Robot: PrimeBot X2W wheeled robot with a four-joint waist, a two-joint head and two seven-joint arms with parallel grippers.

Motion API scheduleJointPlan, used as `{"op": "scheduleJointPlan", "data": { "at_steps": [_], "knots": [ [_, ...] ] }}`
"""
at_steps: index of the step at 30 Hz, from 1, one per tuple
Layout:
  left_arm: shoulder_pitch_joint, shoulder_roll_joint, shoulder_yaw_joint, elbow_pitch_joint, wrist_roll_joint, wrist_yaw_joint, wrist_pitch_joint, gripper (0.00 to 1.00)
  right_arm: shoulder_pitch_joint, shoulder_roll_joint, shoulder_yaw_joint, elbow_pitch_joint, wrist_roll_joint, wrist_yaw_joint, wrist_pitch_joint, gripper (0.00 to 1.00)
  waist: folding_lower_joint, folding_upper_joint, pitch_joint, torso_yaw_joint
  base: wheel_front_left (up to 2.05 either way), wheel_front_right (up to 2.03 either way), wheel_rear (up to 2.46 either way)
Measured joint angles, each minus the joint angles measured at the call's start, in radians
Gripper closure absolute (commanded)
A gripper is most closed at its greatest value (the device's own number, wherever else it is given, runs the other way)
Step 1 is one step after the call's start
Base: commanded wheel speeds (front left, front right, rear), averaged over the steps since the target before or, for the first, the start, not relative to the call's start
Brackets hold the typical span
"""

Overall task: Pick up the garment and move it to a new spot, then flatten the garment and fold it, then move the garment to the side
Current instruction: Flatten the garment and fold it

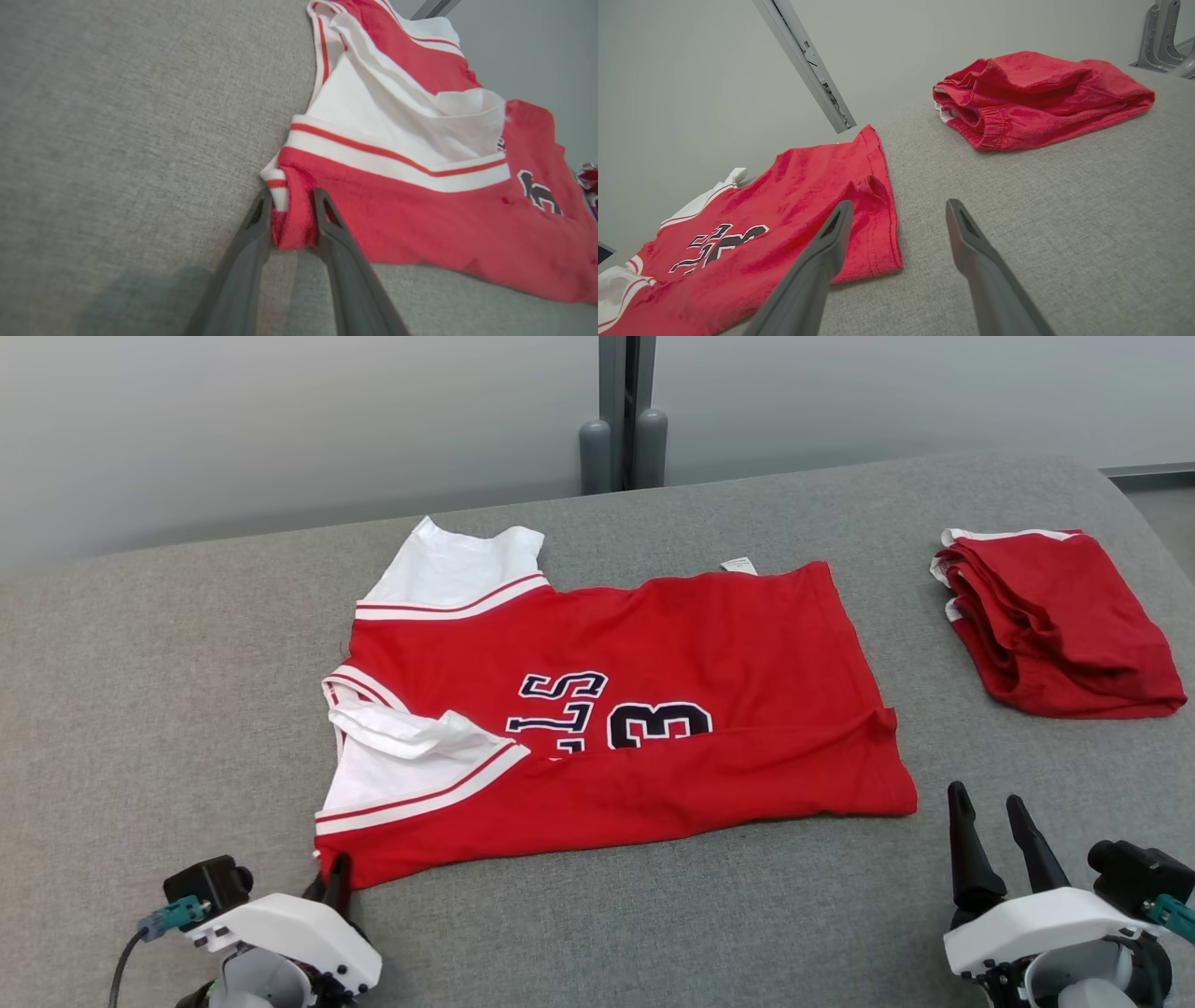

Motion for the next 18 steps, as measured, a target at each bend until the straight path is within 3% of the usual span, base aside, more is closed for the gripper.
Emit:
{"op": "scheduleJointPlan", "data": {
  "at_steps": [8, 18],
  "knots": [
    [0.0, -0.006, -0.021, -0.05, 0.014, -0.017, -0.045, 1.0, -0.048, 0.0, -0.018, 0.126, -0.039, 0.0, 0.049, 0.0, 0.0, 0.0, -0.007, 0.018, 0.0, 0.0, 0.0],
    [0.016, 0.0, -0.053, -0.2, 0.044, -0.008, -0.06, 1.0, -0.167, 0.0, -0.024, 0.319, -0.045, 0.0, 0.122, 0.0, 0.0, 0.0, -0.024, 0.065, 0.0, 0.0, 0.0]
  ]
}}
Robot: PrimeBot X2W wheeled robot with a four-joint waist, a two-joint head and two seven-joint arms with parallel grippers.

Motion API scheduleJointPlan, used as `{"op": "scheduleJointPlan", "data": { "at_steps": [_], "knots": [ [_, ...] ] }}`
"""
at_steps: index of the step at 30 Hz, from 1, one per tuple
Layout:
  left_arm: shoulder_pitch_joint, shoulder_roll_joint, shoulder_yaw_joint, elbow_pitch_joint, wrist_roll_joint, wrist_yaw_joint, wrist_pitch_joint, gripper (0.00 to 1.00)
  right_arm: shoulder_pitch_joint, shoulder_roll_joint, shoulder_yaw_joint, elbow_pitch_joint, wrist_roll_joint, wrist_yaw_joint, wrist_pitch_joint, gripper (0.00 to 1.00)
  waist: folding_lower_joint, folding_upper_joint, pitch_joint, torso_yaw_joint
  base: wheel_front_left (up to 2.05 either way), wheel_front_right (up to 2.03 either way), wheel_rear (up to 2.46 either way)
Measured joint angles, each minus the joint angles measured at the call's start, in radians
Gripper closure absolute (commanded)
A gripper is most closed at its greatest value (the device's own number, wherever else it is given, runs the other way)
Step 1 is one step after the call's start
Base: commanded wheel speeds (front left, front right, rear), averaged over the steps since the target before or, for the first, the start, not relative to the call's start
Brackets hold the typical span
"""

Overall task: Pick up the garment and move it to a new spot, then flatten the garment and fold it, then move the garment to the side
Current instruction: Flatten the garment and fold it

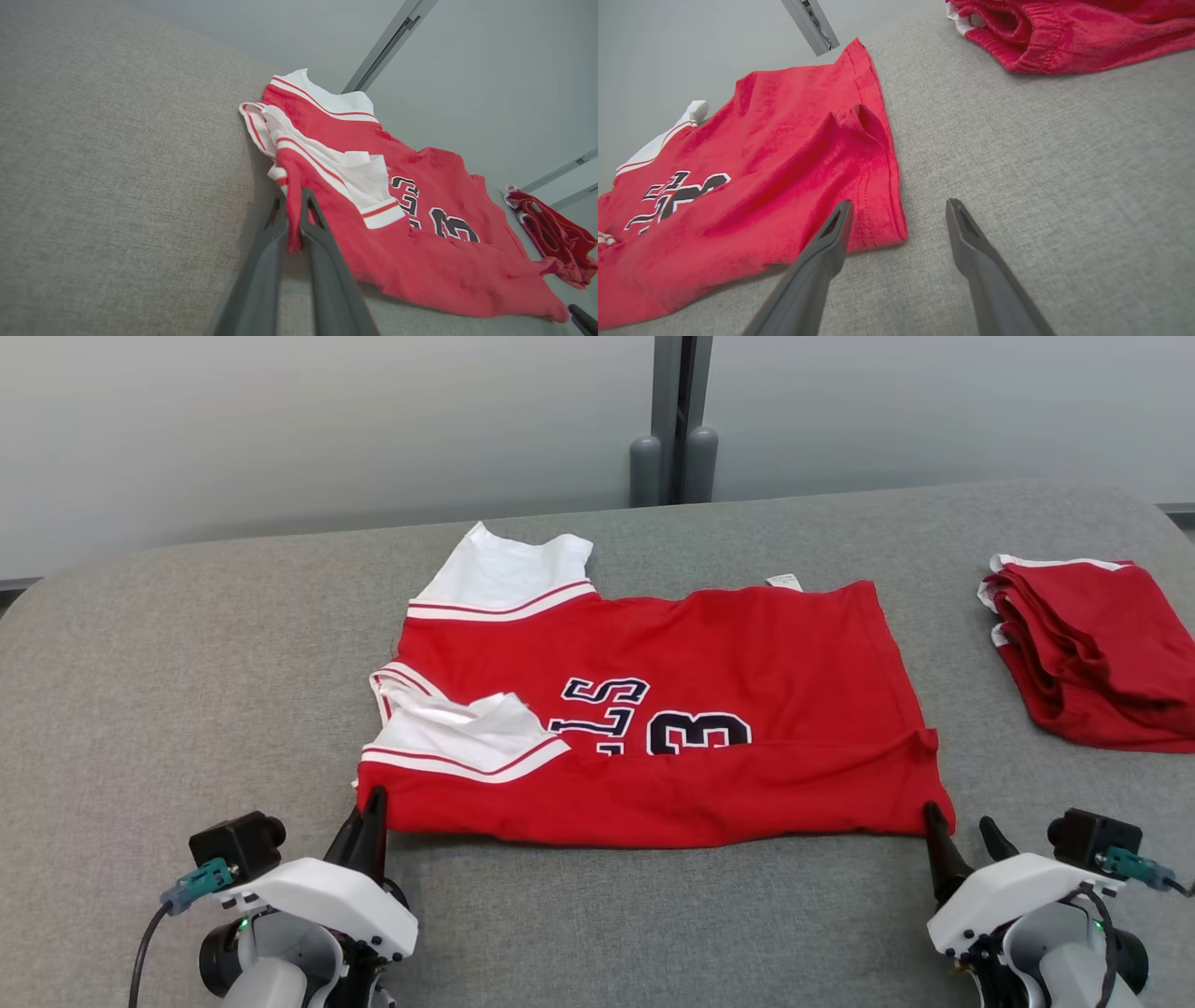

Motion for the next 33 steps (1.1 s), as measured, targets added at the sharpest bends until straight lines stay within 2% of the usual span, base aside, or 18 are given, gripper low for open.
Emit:
{"op": "scheduleJointPlan", "data": {
  "at_steps": [4, 5, 6, 7, 8, 9, 10, 12, 13, 18, 23, 29, 33],
  "knots": [
    [0.018, -0.002, -0.011, -0.049, 0.004, 0.01, 0.009, 1.0, -0.059, 0.0, 0.02, 0.1, 0.022, 0.0, 0.021, 0.0, 0.0, 0.0, -0.002, 0.011, 0.0, 0.0, 0.0],
    [0.019, -0.002, -0.013, -0.059, 0.004, 0.013, 0.01, 1.0, -0.071, 0.0, 0.028, 0.127, 0.038, 0.0, 0.031, 0.07, 0.0, 0.0, -0.003, 0.013, 0.0, 0.0, 0.0],
    [0.021, -0.001, -0.015, -0.067, 0.004, 0.013, 0.014, 1.0, -0.083, 0.0, 0.036, 0.149, 0.059, 0.0, 0.039, 0.33, 0.0, 0.0, -0.005, 0.015, 0.0, 0.0, 0.0],
    [0.023, -0.001, -0.016, -0.076, 0.004, 0.014, 0.014, 1.0, -0.095, -0.002, 0.048, 0.167, 0.081, 0.0, 0.046, 0.51, 0.0, 0.0, -0.007, 0.017, 0.0, 0.0, 0.0],
    [0.023, -0.001, -0.016, -0.076, 0.004, 0.014, 0.014, 1.0, -0.095, -0.002, 0.048, 0.167, 0.081, 0.0, 0.046, 0.56, 0.0, 0.0, -0.007, 0.017, 0.0, 0.0, 0.0],
    [0.028, -0.001, -0.016, -0.083, 0.004, 0.016, 0.015, 1.0, -0.105, -0.004, 0.061, 0.181, 0.108, 0.0, 0.052, 0.56, 0.0, 0.0, -0.009, 0.019, 0.0, 0.0, 0.0],
    [0.032, -0.001, -0.017, -0.088, 0.004, 0.017, 0.015, 1.0, -0.112, -0.003, 0.071, 0.189, 0.145, 0.0, 0.058, 0.62, 0.0, 0.0, -0.011, 0.02, 0.0, 0.0, 0.0],
    [0.036, 0.003, -0.017, -0.098, 0.004, 0.021, 0.016, 1.0, -0.122, -0.001, 0.088, 0.203, 0.212, 0.0, 0.058, 0.8, 0.0, 0.0, -0.015, 0.022, 0.0, 0.0, 0.0],
    [0.036, 0.005, -0.015, -0.105, 0.004, 0.021, 0.016, 1.0, -0.127, 0.0, 0.094, 0.21, 0.227, 0.0, 0.05, 1.0, 0.0, 0.0, -0.018, 0.021, 0.0, 0.0, 0.0],
    [0.047, 0.016, -0.008, -0.141, 0.002, 0.027, 0.012, 1.0, -0.154, 0.001, 0.097, 0.204, 0.319, 0.0, 0.03, 1.0, 0.0, 0.0, -0.028, 0.019, 0.0, 0.0, 0.0],
    [0.064, 0.03, 0.005, -0.237, -0.01, 0.031, 0.011, 1.0, -0.154, -0.002, 0.076, 0.087, 0.423, 0.0, 0.081, 1.0, 0.0, 0.0, -0.036, 0.016, 0.0, 0.0, 0.0],
    [0.153, 0.059, 0.005, -0.351, -0.023, 0.049, 0.055, 1.0, -0.046, -0.047, 0.064, -0.05, 0.46, 0.0, 0.144, 1.0, 0.0, 0.0, -0.042, 0.016, 0.0, 0.0, 0.0],
    [0.244, 0.075, 0.005, -0.425, -0.027, 0.077, 0.081, 1.0, 0.051, -0.059, 0.051, -0.128, 0.456, 0.0, 0.162, 1.0, 0.0, 0.0, -0.044, 0.02, 0.0, 0.0, 0.0]
  ]
}}
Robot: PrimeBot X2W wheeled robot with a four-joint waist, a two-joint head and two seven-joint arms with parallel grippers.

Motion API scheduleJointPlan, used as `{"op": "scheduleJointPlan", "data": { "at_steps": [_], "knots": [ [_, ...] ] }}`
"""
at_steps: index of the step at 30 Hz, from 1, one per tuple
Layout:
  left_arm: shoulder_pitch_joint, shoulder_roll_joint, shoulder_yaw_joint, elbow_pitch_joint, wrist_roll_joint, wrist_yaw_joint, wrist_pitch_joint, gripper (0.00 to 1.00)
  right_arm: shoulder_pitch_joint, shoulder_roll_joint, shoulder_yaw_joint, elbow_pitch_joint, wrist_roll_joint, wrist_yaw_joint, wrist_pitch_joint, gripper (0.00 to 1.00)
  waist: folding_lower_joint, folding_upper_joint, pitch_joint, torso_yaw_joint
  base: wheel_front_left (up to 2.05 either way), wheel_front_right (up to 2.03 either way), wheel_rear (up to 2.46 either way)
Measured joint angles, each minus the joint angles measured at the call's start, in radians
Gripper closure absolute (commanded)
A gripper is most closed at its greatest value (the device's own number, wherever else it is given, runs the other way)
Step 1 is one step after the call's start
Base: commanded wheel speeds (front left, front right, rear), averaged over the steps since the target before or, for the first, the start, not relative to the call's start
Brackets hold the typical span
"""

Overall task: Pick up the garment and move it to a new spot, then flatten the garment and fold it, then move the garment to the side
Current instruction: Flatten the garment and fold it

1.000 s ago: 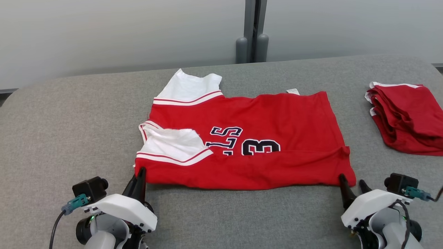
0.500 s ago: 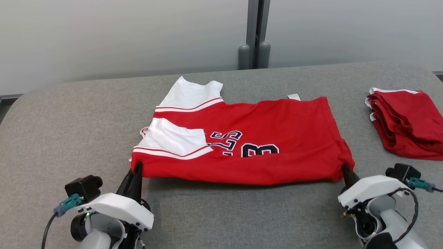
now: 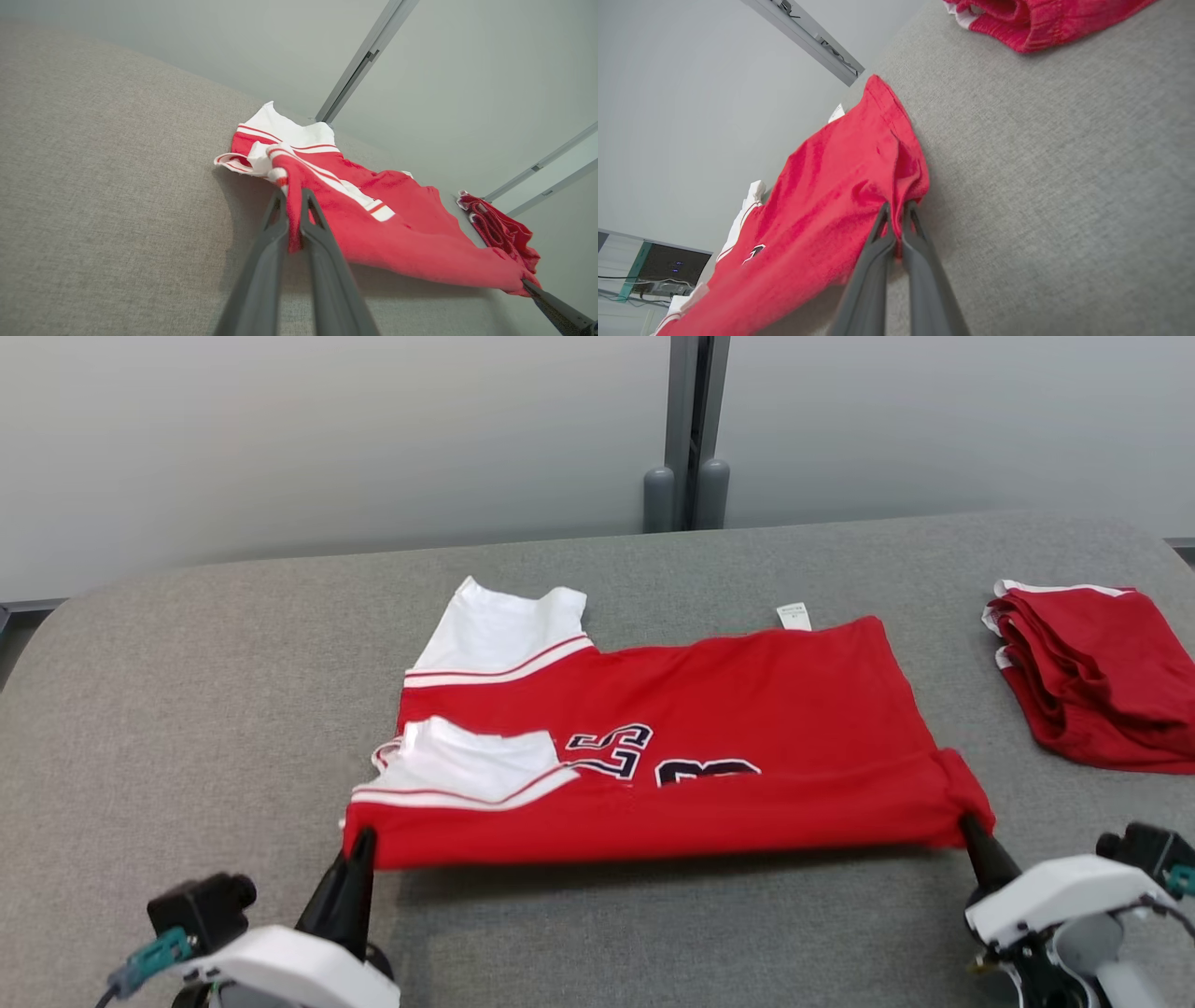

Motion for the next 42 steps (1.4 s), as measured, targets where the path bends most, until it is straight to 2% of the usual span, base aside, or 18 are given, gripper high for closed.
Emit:
{"op": "scheduleJointPlan", "data": {
  "at_steps": [9, 13, 21, 22, 23, 24, 25, 27, 28, 35, 42],
  "knots": [
    [0.166, 0.021, 0.002, -0.123, -0.024, 0.056, 0.05, 1.0, 0.217, 0.013, -0.049, -0.174, -0.047, 0.0, 0.055, 1.0, 0.0, 0.0, -0.002, 0.016, 0.0, 0.0, 0.0],
    [0.203, 0.029, 0.002, -0.129, -0.02, 0.076, 0.052, 1.0, 0.287, 0.019, -0.094, -0.254, -0.105, 0.001, 0.099, 1.0, 0.0, 0.0, 0.0, 0.015, 0.0, 0.0, 0.0],
    [0.221, 0.018, -0.01, -0.097, -0.022, 0.087, 0.054, 1.0, 0.361, 0.053, -0.172, -0.378, -0.188, 0.001, 0.171, 1.0, 0.0, 0.0, 0.011, 0.005, 0.0, 0.0, 0.0],
    [0.221, 0.019, -0.01, -0.089, -0.02, 0.087, 0.051, 1.0, 0.365, 0.055, -0.179, -0.39, -0.2, 0.001, 0.174, 0.76, 0.0, 0.0, 0.012, 0.003, 0.0, 0.0, 0.0],
    [0.221, 0.02, -0.008, -0.083, -0.018, 0.09, 0.049, 1.0, 0.37, 0.057, -0.187, -0.402, -0.208, 0.001, 0.174, 0.59, 0.0, 0.0, 0.013, 0.002, 0.0, 0.0, 0.0],
    [0.221, 0.019, -0.006, -0.079, -0.018, 0.092, 0.049, 1.0, 0.373, 0.058, -0.193, -0.412, -0.211, 0.001, 0.182, 0.29, 0.0, 0.0, 0.014, 0.001, 0.0, 0.0, 0.0],
    [0.221, 0.019, -0.004, -0.075, -0.018, 0.094, 0.046, 0.93, 0.379, 0.06, -0.199, -0.424, -0.216, 0.001, 0.183, 0.03, 0.0, 0.0, 0.015, -0.001, 0.0, 0.0, 0.0],
    [0.221, 0.02, -0.001, -0.07, -0.018, 0.095, 0.041, 0.51, 0.383, 0.062, -0.215, -0.444, -0.228, 0.001, 0.188, 0.0, 0.0001, 0.0, 0.017, -0.006, 0.0, 0.0, 0.0],
    [0.221, 0.023, 0.002, -0.066, -0.018, 0.096, 0.041, 0.01, 0.387, 0.058, -0.224, -0.454, -0.237, 0.001, 0.188, 0.0, 0.0, 0.0, 0.018, -0.008, 0.0, 0.0, 0.0],
    [0.214, 0.037, 0.004, -0.067, -0.011, 0.098, 0.04, 0.0, 0.393, 0.059, -0.235, -0.477, -0.247, 0.001, 0.185, 0.0, 0.0001, 0.0, 0.026, -0.025, 0.0, 0.0, 0.0],
    [0.069, 0.107, -0.017, -0.068, 0.06, 0.083, 0.067, 0.0, 0.359, 0.059, -0.213, -0.523, -0.292, 0.001, 0.165, 0.0, 0.0, 0.0, 0.038, -0.047, 0.0, 0.0, 0.0]
  ]
}}
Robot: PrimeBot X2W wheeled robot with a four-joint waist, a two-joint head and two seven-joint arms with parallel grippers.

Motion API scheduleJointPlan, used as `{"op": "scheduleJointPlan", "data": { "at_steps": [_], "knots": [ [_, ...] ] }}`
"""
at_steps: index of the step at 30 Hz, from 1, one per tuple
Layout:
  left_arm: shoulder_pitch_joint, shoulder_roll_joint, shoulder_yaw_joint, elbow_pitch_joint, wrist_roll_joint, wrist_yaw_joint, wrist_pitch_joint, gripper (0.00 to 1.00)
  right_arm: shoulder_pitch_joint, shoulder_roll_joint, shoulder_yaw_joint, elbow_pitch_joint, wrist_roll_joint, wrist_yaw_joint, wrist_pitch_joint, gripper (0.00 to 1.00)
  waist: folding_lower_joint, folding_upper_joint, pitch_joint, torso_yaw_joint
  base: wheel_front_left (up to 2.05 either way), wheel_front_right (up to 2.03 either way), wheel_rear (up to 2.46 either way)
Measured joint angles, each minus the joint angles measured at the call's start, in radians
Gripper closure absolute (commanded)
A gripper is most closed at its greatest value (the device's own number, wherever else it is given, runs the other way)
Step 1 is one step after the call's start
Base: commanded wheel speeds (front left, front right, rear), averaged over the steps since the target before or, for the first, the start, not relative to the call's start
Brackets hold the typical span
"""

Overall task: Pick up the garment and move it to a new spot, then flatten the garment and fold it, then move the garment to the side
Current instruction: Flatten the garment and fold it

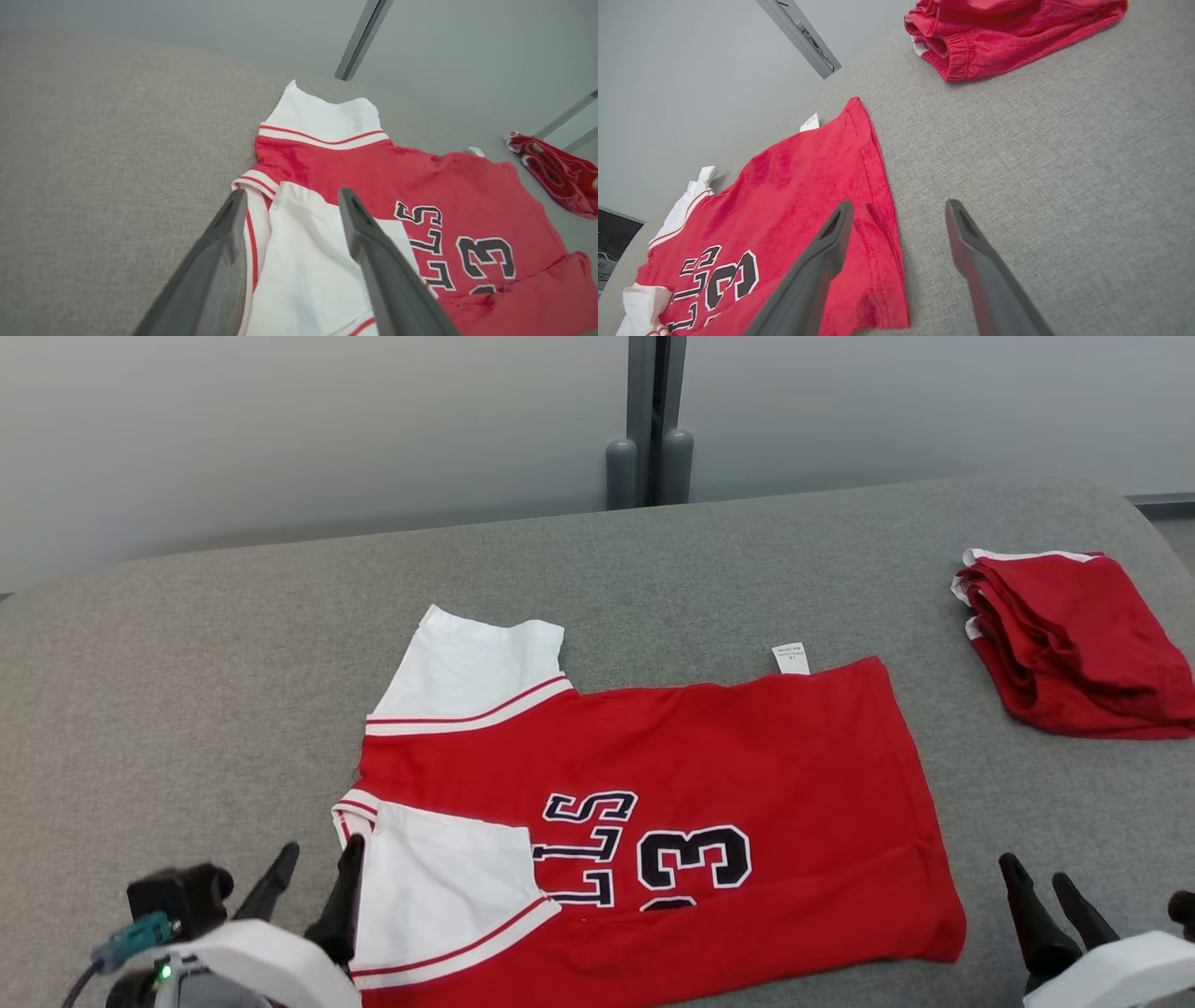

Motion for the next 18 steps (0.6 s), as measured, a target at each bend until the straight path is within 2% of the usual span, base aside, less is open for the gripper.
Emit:
{"op": "scheduleJointPlan", "data": {
  "at_steps": [5, 8, 13, 17, 18],
  "knots": [
    [-0.2, 0.045, -0.039, 0.083, 0.062, -0.039, 0.048, 0.0, -0.065, 0.0, 0.052, -0.031, -0.05, 0.0, -0.002, 0.0, 0.0, 0.0, 0.027, -0.02, 0.0, 0.0, 0.0],
    [-0.329, 0.051, -0.065, 0.164, 0.096, -0.061, 0.074, 0.0, -0.115, -0.001, 0.088, -0.037, -0.082, 0.0, -0.002, 0.0, 0.0, 0.0, 0.052, -0.036, 0.0, 0.0, 0.0],
    [-0.533, 0.034, -0.095, 0.336, 0.122, -0.086, 0.109, 0.0, -0.206, -0.008, 0.165, -0.032, -0.125, 0.0, -0.005, 0.0, 0.0, 0.0, 0.108, -0.067, 0.0, 0.0, 0.0],
    [-0.672, 0.016, -0.103, 0.493, 0.138, -0.087, 0.127, 0.0, -0.268, -0.013, 0.215, -0.016, -0.13, 0.0, -0.012, 0.0, 0.0, 0.0, 0.157, -0.095, 0.0, 0.0, 0.0],
    [-0.672, 0.016, -0.103, 0.493, 0.138, -0.087, 0.127, 0.0, -0.268, -0.013, 0.215, -0.016, -0.13, 0.0, -0.012, 0.0, 0.0, 0.0, 0.157, -0.095, 0.0, 0.0, 0.0]
  ]
}}
